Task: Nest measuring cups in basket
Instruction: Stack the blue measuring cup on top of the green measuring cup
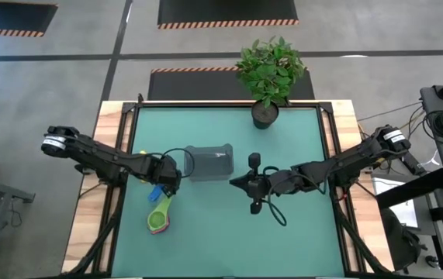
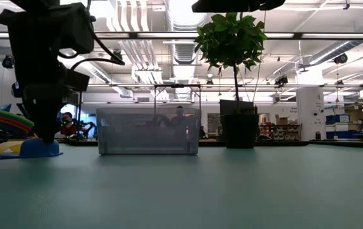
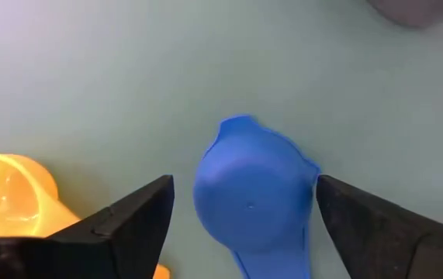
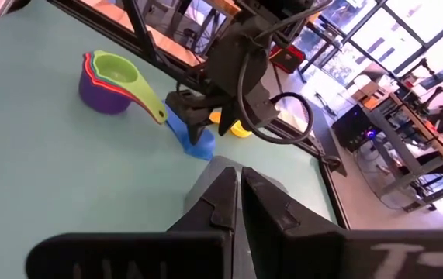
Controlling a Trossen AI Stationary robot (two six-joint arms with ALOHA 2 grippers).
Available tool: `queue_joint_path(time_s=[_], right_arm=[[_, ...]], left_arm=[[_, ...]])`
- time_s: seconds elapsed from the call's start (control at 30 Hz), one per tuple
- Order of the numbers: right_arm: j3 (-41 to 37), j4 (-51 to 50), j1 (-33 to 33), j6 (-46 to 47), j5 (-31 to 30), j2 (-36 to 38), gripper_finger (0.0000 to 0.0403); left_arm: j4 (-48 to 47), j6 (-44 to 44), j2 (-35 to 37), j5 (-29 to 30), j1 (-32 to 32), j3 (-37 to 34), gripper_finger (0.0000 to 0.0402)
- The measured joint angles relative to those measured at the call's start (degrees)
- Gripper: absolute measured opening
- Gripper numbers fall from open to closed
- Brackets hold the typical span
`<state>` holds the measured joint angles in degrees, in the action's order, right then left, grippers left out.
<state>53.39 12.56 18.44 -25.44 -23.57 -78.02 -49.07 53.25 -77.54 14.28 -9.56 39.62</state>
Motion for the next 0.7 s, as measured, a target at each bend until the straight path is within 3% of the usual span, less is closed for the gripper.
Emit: queue_joint_path(time_s=[0.3,0.5,0.7], right_arm=[[0.0,0.1,0.0,0.1,0.0,0.0,0.0009],[0.0,0.1,0.0,0.1,0.0,0.0,0.0009],[0.0,0.0,0.0,0.2,0.0,0.0,0.0009]], left_arm=[[6.3,0.0,0.0,-1.3,0.0,-3.9,0.0274],[6.5,-0.1,0.1,-0.7,0.0,-3.8,0.0236],[5.9,-0.7,0.1,-0.2,-0.1,-3.0,0.0237]])
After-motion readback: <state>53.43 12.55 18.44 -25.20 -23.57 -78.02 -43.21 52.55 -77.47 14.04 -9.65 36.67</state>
